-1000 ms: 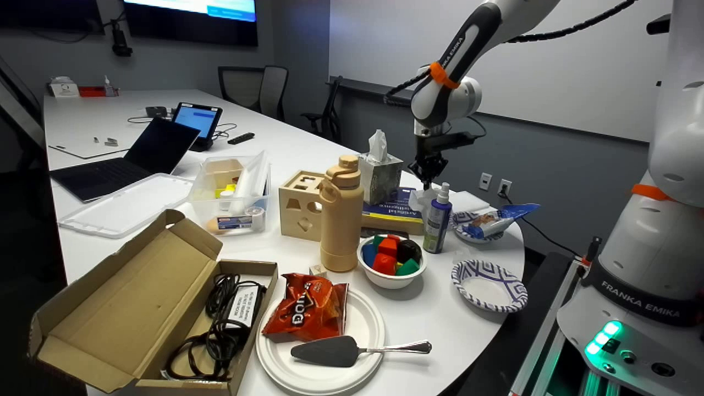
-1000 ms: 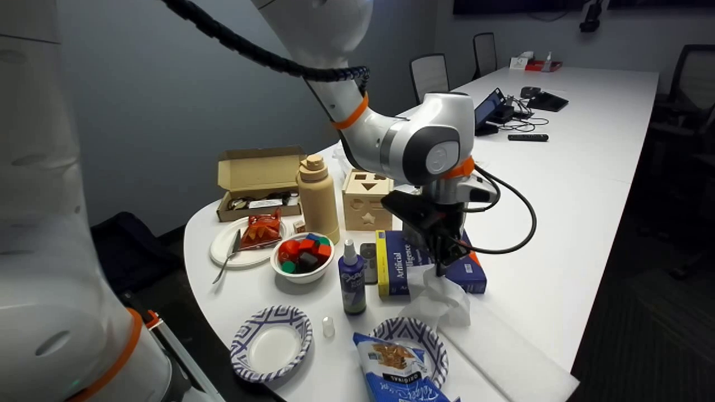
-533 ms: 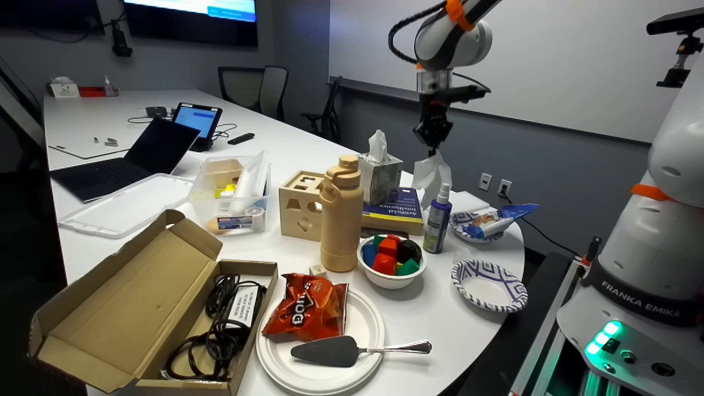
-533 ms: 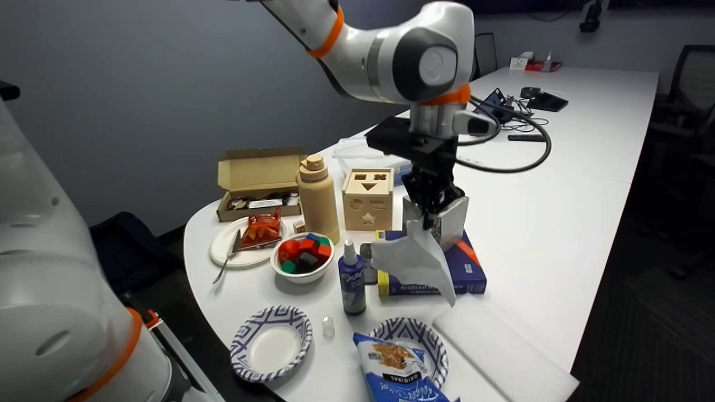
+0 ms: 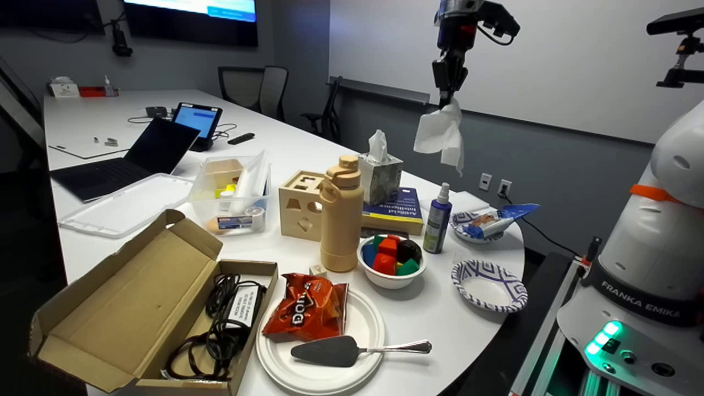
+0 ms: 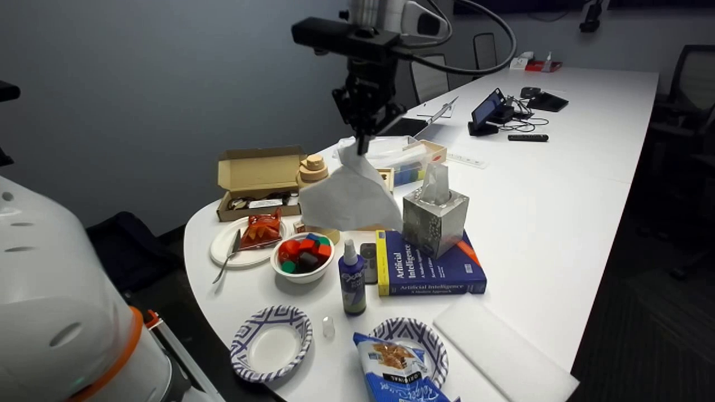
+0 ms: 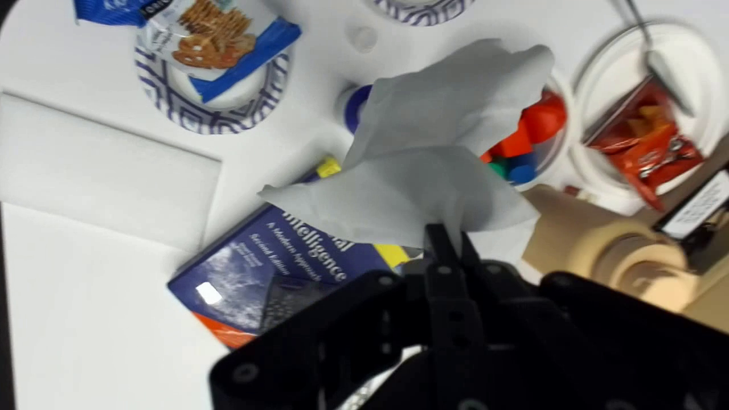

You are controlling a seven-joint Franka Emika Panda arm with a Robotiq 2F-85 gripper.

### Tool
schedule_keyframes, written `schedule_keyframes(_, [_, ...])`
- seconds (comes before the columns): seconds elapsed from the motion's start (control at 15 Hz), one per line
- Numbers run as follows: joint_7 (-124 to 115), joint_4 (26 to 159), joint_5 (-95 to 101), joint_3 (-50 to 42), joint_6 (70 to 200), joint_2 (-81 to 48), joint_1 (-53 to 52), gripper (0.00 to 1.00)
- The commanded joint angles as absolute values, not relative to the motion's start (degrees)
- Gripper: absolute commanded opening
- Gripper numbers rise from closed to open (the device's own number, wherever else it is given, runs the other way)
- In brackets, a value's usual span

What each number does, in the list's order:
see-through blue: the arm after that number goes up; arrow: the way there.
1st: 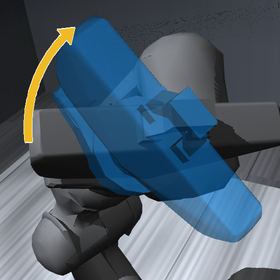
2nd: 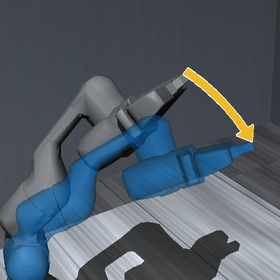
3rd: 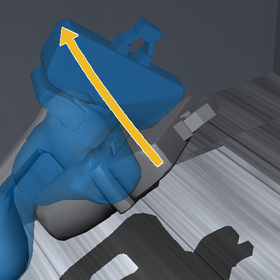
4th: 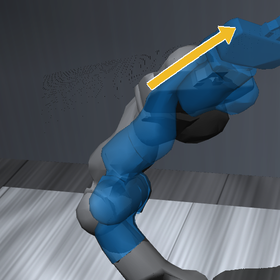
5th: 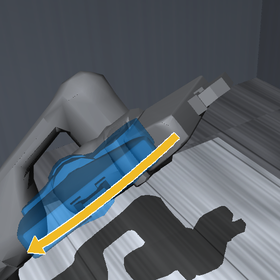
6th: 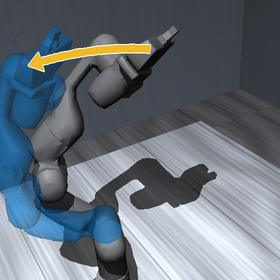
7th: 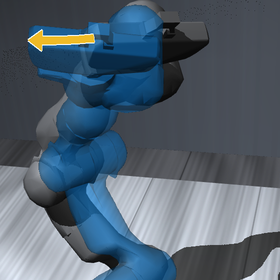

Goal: Grab the tissue and wipe the table

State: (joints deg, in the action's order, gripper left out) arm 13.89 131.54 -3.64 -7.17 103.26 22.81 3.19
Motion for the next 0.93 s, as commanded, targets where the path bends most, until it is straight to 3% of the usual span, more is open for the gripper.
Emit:
schedule_keyframes(0.0, [18.7,135.7,-12.3,-8.2,98.7,29.6,0.0,0.0])
schedule_keyframes(0.4, [19.9,145.4,-21.5,-5.6,101.5,29.5,-2.8,0.0])
schedule_keyframes(0.8, [22.9,157.2,-21.9,-4.2,118.3,29.0,-4.3,0.0])
schedule_keyframes(0.87, [20.7,153.9,-19.8,-4.3,113.8,27.2,-4.0,0.01])
